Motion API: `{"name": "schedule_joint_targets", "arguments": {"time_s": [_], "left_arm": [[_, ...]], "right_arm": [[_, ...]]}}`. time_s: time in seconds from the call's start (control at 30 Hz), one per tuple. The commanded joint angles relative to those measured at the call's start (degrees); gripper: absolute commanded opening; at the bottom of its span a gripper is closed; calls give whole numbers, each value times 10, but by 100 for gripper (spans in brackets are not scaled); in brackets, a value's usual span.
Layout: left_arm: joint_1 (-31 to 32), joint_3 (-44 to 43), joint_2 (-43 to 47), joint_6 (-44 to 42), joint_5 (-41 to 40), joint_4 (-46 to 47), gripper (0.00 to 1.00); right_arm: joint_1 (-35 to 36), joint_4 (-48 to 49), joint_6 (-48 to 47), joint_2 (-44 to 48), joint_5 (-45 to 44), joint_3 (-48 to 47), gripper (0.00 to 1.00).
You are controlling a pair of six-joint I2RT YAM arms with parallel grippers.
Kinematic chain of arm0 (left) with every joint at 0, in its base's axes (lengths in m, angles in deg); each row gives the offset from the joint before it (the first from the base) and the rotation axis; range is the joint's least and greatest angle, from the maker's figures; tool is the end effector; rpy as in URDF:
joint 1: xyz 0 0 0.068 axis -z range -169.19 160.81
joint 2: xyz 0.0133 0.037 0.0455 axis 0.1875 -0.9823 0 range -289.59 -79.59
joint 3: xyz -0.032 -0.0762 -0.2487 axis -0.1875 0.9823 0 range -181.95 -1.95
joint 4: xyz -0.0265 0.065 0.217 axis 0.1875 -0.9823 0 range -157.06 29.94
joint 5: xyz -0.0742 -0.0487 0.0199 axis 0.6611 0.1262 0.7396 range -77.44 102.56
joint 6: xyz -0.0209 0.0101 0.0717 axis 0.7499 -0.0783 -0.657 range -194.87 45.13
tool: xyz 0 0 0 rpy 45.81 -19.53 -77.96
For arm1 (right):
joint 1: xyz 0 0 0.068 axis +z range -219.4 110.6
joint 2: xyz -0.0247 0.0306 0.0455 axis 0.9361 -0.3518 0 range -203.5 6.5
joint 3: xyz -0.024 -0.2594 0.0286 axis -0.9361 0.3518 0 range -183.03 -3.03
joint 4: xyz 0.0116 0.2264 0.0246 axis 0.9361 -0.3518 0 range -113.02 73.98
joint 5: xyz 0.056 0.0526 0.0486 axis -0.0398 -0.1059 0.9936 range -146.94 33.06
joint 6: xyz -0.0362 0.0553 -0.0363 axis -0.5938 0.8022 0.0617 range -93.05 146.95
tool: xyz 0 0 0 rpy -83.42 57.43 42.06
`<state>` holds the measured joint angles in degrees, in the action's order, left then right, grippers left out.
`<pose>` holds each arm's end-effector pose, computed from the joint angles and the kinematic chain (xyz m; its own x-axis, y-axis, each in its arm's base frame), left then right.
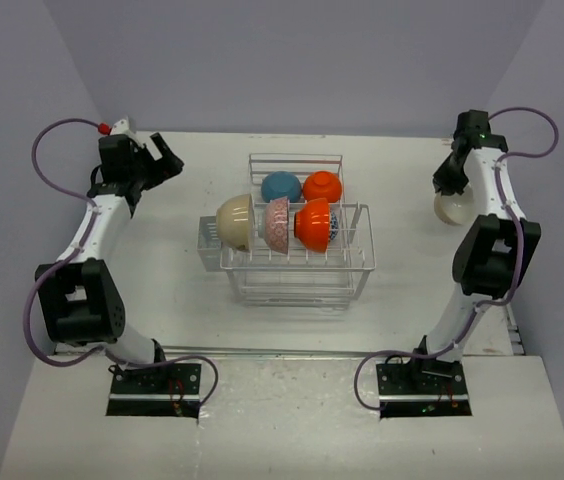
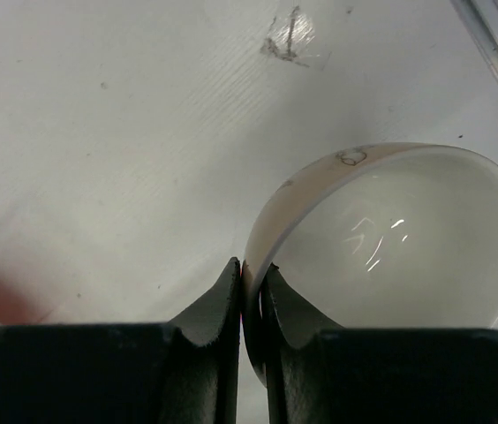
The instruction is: Unload the bowls from the dish rack
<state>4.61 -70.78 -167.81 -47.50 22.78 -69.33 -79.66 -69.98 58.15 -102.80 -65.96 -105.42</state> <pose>0.3483 0.0264 0.2879 -0.4457 -0.5036 -0.7401 -0.1762 0.8599 -0.4790 0.3769 -0.0783 0.2671 -0.6052 0.6295 -0.4874 0.6600 0.7391 0.1351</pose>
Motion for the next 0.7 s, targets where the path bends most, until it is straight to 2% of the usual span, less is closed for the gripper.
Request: {"name": "schedule_joint_targets", "arguments": {"time_s": [0.0,0.13,0.33,0.47,0.67], "left_arm": [[-4,-58,-19,-30,-56,-10,100],[-4,-85,-34,-44,-79,-19,100],[-4,-117,-80,-52,-59,-32,98],[-4,-162,-133,-49,-56,-68,96],[-4,-180,-160,-51,-53,-72,96]], "right_arm": [[-1,-1,-21,-27,-93,-54,0],[-4,-11,-41,-72,-131,-71,0],[-12,-19,-45,-136,-127,-101,0],[-12,-21,-51,-159,-134,-110,0],[-13,-22,-53,-185,-132,-121,0]]}}
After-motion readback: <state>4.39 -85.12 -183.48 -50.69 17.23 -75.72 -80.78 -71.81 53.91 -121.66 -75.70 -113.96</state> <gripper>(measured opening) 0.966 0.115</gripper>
